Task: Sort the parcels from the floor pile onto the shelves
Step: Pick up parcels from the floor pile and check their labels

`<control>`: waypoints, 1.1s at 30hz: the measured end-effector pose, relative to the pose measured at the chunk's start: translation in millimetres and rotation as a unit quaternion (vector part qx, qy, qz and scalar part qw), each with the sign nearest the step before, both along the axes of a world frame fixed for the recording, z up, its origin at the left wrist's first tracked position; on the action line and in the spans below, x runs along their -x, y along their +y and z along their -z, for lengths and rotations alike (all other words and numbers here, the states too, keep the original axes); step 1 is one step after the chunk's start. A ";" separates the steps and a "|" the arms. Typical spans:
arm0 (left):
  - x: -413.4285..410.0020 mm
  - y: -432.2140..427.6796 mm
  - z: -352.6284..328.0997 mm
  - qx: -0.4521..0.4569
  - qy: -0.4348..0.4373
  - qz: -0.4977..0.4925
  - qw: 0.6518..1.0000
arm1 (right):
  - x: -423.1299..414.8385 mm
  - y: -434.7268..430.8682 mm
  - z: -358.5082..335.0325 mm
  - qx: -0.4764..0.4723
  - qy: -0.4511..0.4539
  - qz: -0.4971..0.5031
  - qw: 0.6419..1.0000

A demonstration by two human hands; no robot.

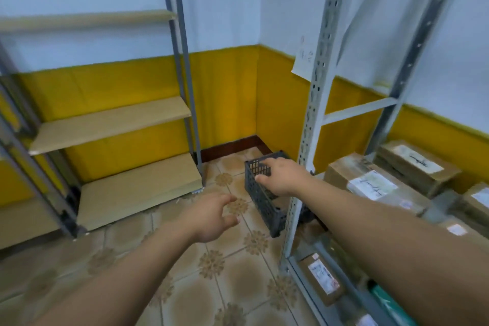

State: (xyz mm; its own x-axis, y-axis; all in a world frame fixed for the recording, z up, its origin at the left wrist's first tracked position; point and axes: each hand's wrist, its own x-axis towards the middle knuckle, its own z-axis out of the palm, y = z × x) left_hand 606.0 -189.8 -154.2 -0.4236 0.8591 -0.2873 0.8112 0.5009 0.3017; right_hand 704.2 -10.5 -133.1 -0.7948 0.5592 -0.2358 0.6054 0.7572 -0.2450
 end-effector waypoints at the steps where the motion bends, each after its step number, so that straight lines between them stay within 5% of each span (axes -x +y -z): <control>1: 20.9 5.7 -0.9 0.004 -0.005 0.007 1.000 | 19.3 4.2 2.1 0.010 -0.001 0.008 1.000; 21: 335.4 270.5 70.7 0.133 -0.001 0.124 0.983 | 248.9 234.3 147.7 0.143 -0.164 0.226 0.950; 33: 444.6 486.7 146.2 0.200 -0.059 0.367 0.907 | 289.7 344.9 181.7 0.202 -0.110 0.450 0.863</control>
